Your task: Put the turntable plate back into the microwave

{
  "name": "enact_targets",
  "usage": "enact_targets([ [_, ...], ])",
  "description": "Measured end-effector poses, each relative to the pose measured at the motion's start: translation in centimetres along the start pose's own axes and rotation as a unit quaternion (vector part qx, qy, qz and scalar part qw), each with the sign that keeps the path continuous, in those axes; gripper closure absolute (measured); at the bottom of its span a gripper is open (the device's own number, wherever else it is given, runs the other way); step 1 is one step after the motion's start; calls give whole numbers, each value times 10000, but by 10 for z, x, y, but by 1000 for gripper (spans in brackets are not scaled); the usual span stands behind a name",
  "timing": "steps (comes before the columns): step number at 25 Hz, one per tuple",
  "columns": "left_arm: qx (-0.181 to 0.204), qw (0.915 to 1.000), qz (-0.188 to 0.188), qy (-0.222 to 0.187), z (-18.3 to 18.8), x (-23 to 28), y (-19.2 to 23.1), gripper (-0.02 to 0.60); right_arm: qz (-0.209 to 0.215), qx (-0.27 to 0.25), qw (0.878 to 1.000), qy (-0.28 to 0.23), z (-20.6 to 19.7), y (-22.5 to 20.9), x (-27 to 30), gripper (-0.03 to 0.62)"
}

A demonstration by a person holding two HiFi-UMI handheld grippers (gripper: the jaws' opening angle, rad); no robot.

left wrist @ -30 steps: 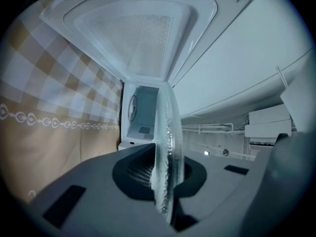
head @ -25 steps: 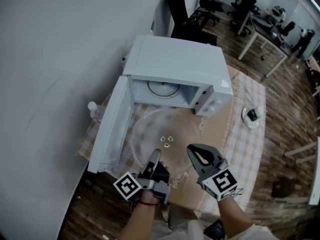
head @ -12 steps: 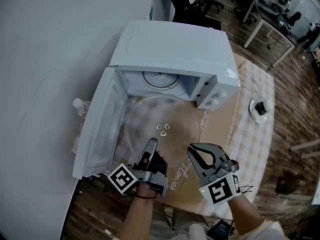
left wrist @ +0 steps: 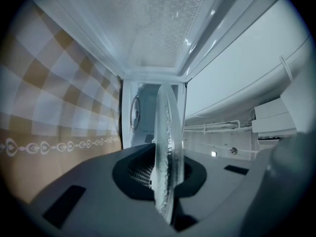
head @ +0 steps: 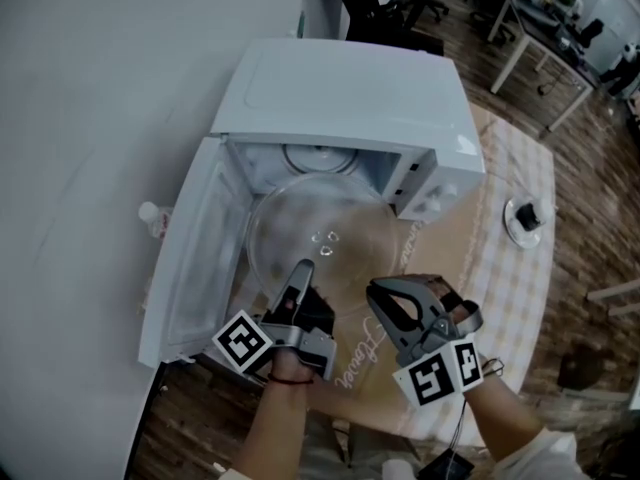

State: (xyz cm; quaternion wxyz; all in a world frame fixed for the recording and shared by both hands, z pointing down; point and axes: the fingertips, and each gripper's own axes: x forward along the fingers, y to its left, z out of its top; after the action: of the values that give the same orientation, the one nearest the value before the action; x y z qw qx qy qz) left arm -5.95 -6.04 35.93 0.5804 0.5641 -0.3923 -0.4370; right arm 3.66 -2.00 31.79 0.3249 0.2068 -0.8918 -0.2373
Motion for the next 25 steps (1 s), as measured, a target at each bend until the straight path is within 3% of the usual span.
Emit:
enact_targets([
  [7,108,9999,-9,3,11,15,3,568,-209,-53,9998,-32,-3,-8,11,557],
  [15,95,9999,-85,-99,30,32,10,568,-388,420,9984,42,-14,-16,24,557],
  [23,56,9999,-64,-124,39,48,19,568,-561,1064,9927,125,-27,-23,36,557],
  [25,12,9998,-100,-157,40,50,20,568,-571,1625,9850,51,-32,-23,38,556],
])
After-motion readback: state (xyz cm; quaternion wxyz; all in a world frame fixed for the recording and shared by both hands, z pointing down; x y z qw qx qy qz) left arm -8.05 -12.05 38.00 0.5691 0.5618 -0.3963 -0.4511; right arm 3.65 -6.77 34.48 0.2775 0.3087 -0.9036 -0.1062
